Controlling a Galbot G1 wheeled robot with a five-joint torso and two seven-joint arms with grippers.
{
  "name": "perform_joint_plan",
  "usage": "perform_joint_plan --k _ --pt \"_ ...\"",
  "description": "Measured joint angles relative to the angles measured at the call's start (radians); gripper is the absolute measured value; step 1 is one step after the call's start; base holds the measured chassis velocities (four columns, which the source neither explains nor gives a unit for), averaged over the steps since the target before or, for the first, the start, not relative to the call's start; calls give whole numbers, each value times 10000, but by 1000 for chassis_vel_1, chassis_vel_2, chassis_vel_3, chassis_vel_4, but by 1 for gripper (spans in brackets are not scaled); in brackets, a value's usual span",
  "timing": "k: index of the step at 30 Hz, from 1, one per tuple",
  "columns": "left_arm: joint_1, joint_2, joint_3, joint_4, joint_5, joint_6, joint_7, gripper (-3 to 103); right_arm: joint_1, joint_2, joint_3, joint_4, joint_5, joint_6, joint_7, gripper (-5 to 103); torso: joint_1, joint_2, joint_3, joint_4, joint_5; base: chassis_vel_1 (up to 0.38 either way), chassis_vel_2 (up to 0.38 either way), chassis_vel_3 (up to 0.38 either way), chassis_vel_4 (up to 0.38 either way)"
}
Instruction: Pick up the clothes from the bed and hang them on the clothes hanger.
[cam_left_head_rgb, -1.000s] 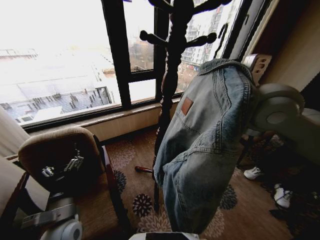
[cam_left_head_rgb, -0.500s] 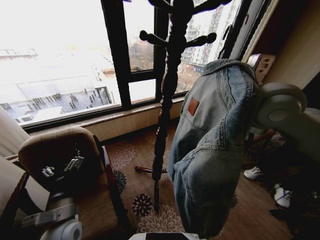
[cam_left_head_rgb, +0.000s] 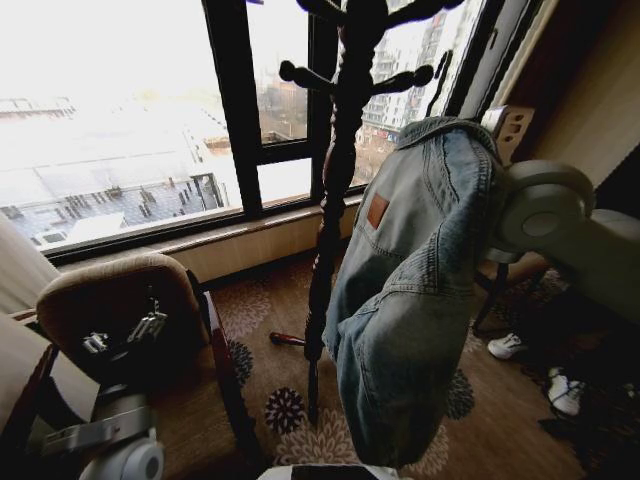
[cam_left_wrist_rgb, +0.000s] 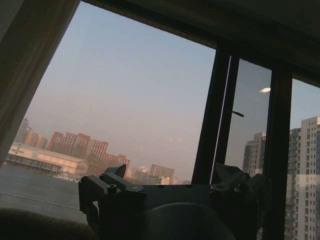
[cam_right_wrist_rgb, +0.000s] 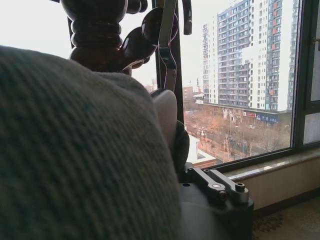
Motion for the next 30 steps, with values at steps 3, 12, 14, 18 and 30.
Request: perform_joint_plan --k 3,12,14,18,30 --pt "-8 12 -16 18 -25 -1 2 100 29 74 -55 -46 -1 -1 6 21 0 0 0 0 0 0 0 0 0" --pt "-40 38 -27 98 -48 -18 9 100 263 262 -352 -220 -83 -43 -23 21 0 -1 0 0 0 0 0 0 0" --pt "-52 30 -12 100 -44 -18 11 100 314 307 -397 -234 -91 -45 -27 21 0 0 0 0 0 0 0 0 0" --pt "-64 16 -1 114 -36 -18 15 100 393 429 -482 -254 -99 -49 -29 21 1 -1 1 0 0 0 0 0 0" --pt "-75 11 -58 145 -69 -49 20 100 522 722 -740 -386 -178 -52 1 21 1 -1 0 -1 2 0 0 0 0"
